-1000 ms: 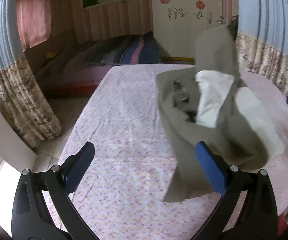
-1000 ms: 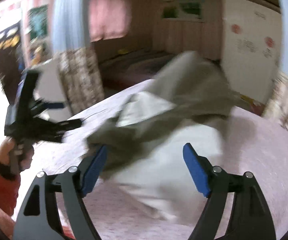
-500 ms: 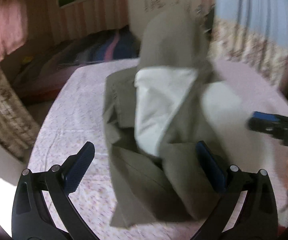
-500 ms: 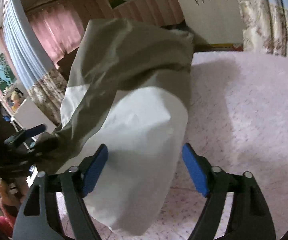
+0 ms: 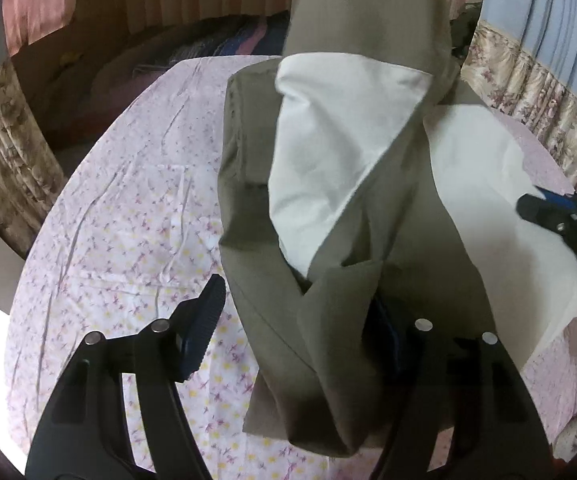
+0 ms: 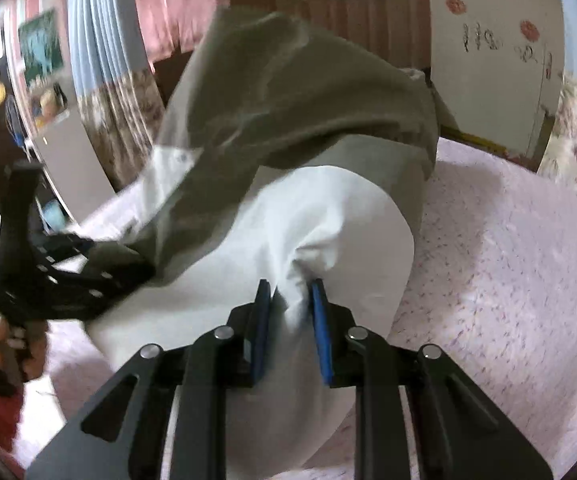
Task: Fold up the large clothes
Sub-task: 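Lay the folded edge down and open the right gripper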
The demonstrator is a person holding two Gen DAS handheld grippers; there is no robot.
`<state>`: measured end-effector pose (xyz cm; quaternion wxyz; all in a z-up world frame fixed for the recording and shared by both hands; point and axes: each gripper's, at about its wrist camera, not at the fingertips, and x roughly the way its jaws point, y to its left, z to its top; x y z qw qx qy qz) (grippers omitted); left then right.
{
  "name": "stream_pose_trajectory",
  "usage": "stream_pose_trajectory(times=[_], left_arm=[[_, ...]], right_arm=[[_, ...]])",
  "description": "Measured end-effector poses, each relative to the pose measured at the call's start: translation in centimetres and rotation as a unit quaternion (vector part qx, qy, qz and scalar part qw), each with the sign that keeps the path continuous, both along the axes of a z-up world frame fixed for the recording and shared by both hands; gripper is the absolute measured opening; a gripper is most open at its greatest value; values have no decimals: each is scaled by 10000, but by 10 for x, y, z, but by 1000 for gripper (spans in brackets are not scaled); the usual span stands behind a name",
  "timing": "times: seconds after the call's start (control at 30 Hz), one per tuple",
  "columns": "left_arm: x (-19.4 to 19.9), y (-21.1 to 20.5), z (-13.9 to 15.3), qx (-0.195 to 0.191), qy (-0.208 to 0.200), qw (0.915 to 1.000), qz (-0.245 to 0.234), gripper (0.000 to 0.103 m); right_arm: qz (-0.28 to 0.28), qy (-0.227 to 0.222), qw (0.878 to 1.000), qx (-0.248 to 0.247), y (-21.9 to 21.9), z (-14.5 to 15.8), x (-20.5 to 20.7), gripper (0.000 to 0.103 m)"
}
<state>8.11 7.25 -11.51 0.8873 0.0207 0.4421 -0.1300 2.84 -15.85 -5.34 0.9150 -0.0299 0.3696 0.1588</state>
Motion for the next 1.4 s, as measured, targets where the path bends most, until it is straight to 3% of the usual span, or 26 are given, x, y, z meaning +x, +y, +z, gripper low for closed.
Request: stream_pose_trajectory(times=[0.17, 0.27, 0.3, 0.4, 0.43, 0.53, 0.67, 0.73, 0.97, 1.07, 1.17, 1.33, 1.4], left_arm=[[1, -13, 2, 248, -174, 9995, 33, 78], [0, -14, 8, 314, -249, 9990, 174, 93], [-3, -11, 11, 324, -303, 9987, 248, 99], [-10, -5, 18, 179, -351, 9988, 278, 100], [-12, -3, 19, 147, -363, 9988, 286, 100], [-20, 1, 19, 172, -440, 9984, 299, 100], [-27, 5, 11, 127, -441, 9985, 295, 100], [-28, 6, 6, 87, -417, 9987, 272, 100], [-26, 4, -11, 121, -328, 9993, 154, 100], [-27, 1, -11, 182, -400, 9990, 119, 100], [-27, -5, -10, 185, -362, 9992, -58, 89], [-27, -29, -9, 475, -391, 9969, -483, 64], [-28, -38, -10, 639, -433, 9953, -577, 58]], right_arm=[[-80, -94, 9999, -8, -1, 1, -4, 24], [-217, -231, 9993, 196, -7, 10, -17, 30], [-284, -277, 9987, 315, -10, 14, -21, 38], [-556, -445, 9962, 509, -17, 15, -36, 64], [-623, -482, 9952, 575, -19, 16, -40, 68], [-985, -496, 9911, 745, -21, 9, -57, 79], [-1326, -451, 9832, 1167, -25, -4, -75, 81], [-1425, -503, 9825, 1089, -23, -7, -76, 92], [-1275, -270, 9816, 1398, -24, -21, -59, 92], [-1127, -198, 9839, 1374, -22, -21, -56, 86], [-930, -156, 9897, 1074, -16, -20, -55, 75], [-405, -5, 9963, 753, -12, -21, -47, 60], [-262, -37, 9975, 651, -9, -21, -47, 54]])
